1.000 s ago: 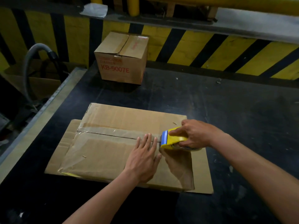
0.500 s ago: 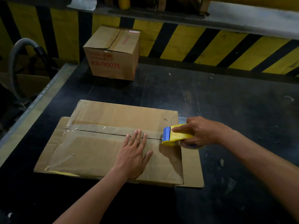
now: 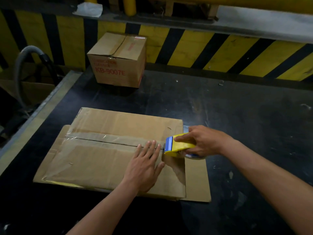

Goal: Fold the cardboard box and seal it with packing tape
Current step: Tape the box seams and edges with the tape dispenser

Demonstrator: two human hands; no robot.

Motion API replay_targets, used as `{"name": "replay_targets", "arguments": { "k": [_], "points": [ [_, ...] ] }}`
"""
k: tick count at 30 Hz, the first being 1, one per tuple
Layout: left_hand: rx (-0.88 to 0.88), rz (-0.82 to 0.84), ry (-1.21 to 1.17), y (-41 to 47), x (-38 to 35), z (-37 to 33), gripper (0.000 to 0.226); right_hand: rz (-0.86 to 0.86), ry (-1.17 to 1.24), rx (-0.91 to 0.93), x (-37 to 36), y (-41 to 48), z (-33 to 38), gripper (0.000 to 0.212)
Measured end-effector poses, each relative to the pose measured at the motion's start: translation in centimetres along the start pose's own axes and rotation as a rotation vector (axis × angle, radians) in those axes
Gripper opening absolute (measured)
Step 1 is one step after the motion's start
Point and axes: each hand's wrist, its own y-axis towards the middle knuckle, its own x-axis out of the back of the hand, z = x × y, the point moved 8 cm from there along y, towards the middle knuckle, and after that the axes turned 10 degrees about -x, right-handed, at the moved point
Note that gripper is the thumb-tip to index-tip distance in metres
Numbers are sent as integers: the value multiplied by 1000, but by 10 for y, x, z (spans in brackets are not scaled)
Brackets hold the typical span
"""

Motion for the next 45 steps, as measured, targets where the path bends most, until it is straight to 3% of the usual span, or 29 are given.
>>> {"name": "replay_targets", "arguments": {
  "k": [17, 29, 34, 40, 45],
  "points": [
    [4, 58, 85, 14, 12, -25, 68, -32, 76, -76, -22, -23, -44, 54],
    [-48, 10, 13, 27, -3, -42, 76, -44, 67, -33, -14, -33, -48, 54],
    [-38, -37, 29, 26, -2, -41, 69, -39, 72, -59, -18, -39, -70, 53],
    [16, 12, 15, 32, 2, -50, 66, -71, 119, -75, -38, -35, -74, 55],
    [-38, -5, -7, 43, -3, -66, 73, -76, 135, -64, -41, -32, -78, 56]
  ]
}}
